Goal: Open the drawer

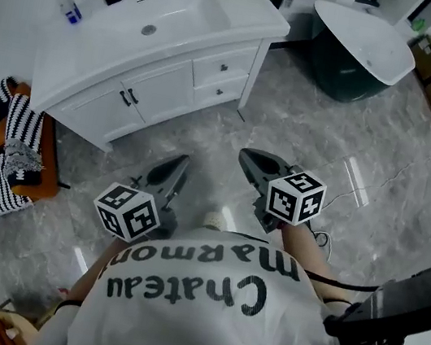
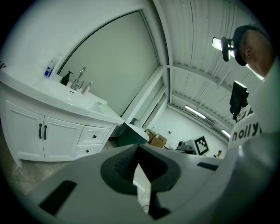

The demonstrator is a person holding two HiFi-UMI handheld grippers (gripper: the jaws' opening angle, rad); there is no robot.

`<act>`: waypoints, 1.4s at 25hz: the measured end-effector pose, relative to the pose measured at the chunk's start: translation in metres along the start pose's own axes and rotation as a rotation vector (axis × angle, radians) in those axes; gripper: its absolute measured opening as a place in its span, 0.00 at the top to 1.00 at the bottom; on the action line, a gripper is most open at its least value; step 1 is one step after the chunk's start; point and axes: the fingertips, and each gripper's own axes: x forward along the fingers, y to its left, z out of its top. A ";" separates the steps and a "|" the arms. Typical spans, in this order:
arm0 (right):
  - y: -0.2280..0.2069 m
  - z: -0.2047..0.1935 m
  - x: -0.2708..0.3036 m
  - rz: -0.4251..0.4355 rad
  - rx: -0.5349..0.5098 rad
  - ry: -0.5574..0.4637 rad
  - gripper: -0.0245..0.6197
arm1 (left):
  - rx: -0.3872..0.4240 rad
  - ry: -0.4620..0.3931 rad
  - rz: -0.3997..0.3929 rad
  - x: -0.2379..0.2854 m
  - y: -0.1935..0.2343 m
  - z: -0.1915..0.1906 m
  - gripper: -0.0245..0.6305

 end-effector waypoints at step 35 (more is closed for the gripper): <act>-0.132 0.019 0.089 0.025 0.016 0.093 0.95 | -0.082 0.115 0.041 0.117 0.099 0.010 0.97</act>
